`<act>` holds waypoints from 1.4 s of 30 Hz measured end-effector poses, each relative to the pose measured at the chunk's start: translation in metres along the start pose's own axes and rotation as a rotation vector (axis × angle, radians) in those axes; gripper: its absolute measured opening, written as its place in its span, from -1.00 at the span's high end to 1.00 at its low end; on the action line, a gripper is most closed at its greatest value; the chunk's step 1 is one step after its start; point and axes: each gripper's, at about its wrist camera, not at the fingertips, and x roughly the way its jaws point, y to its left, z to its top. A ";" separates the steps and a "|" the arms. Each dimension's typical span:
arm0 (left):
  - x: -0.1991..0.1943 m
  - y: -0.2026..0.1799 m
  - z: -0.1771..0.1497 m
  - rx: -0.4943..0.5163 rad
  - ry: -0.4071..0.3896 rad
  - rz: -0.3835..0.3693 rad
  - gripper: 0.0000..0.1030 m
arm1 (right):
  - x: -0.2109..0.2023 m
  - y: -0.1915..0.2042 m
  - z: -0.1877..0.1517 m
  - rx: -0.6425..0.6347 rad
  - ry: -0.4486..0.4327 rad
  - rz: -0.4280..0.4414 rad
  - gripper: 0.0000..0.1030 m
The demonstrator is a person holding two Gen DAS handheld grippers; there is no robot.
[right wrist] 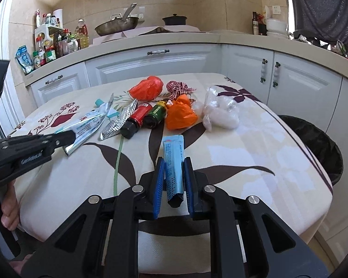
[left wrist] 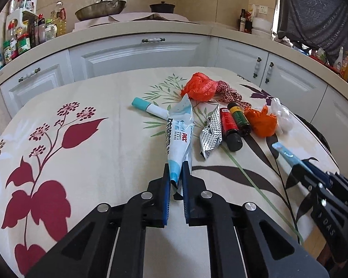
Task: Collect trash
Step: 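Carry both tubes over the black bin and open both tools to drop them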
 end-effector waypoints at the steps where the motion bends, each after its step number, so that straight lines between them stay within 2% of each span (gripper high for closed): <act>1: -0.004 0.001 0.000 -0.005 -0.006 0.000 0.80 | -0.001 -0.001 0.001 0.001 -0.005 -0.003 0.68; 8: -0.020 -0.010 0.007 0.009 -0.056 -0.001 0.80 | -0.009 -0.018 0.010 0.017 -0.042 -0.043 0.68; 14: -0.023 -0.038 0.017 0.052 -0.080 -0.042 0.80 | -0.018 -0.049 0.019 0.049 -0.075 -0.106 0.68; 24: -0.015 -0.105 0.037 0.137 -0.106 -0.158 0.80 | -0.031 -0.123 0.032 0.108 -0.124 -0.249 0.68; 31: 0.007 -0.158 0.054 0.173 -0.092 -0.245 0.80 | -0.031 -0.177 0.042 0.143 -0.143 -0.333 0.68; 42: 0.034 -0.236 0.068 0.256 -0.101 -0.302 0.80 | -0.019 -0.234 0.049 0.183 -0.150 -0.403 0.68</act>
